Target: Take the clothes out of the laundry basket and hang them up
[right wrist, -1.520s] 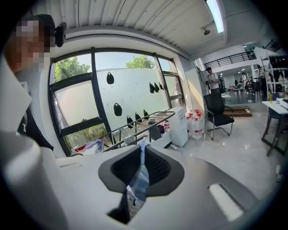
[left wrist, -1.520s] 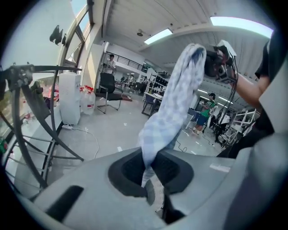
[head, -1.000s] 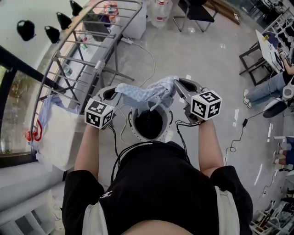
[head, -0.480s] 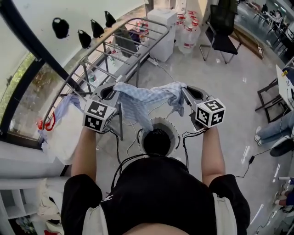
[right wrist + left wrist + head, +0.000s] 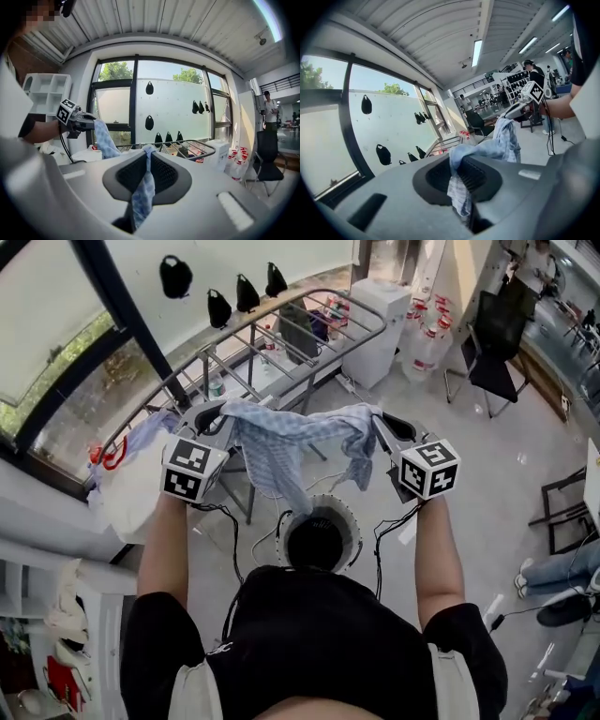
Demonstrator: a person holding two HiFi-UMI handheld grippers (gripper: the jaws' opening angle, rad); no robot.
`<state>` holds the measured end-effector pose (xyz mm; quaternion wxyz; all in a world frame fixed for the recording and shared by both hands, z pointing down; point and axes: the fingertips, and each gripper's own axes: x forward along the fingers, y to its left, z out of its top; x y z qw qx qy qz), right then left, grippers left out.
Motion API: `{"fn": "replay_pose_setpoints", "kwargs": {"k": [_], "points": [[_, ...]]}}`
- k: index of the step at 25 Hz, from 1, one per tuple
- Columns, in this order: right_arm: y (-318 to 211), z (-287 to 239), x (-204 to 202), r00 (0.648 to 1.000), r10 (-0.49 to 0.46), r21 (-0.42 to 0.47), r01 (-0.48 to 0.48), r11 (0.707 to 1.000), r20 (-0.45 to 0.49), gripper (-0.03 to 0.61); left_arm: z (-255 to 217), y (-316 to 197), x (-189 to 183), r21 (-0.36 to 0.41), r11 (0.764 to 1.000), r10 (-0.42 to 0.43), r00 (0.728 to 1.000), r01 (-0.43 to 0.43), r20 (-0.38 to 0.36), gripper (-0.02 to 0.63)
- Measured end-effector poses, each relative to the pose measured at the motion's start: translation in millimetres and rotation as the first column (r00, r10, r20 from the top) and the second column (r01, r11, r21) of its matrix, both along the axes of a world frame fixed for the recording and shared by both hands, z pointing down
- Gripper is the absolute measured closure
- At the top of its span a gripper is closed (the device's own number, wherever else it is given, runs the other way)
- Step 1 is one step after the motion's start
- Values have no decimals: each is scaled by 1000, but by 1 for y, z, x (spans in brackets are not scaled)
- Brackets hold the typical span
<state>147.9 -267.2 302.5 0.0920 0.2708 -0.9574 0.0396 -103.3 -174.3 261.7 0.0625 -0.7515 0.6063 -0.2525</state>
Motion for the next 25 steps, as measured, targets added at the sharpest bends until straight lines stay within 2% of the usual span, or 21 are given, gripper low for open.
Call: {"fn": "replay_pose_setpoints", "kwargs": {"k": [3, 7, 11, 13, 17, 21, 25], "points": [[-10, -11, -18, 999, -42, 32, 42, 999, -1, 537, -6, 6, -13, 20, 998, -64, 998, 65, -9, 578], [-20, -27, -41, 996, -83, 92, 84, 992, -10, 537, -12, 17, -28, 33, 994, -107, 994, 107, -13, 577], [-38, -47, -68, 994, -101, 152, 105, 983, -33, 537, -36, 17, -58, 81, 982, -170, 985, 170, 0, 577], [-46, -55, -84, 993, -108, 192, 117, 974, -58, 537, -48, 14, -78, 108, 972, -210, 977, 207, 22, 577], [-65, -69, -118, 989, -100, 283, 127, 951, -109, 538, -69, 4, -115, 179, 949, -283, 951, 260, 120, 577], [-89, -80, -153, 984, -77, 359, 130, 924, -158, 538, -85, -14, -146, 212, 939, -301, 944, 270, 132, 577], [-118, -91, -193, 982, -72, 382, 134, 915, -172, 538, -97, -40, -189, 211, 934, -321, 936, 288, 144, 577]]}}
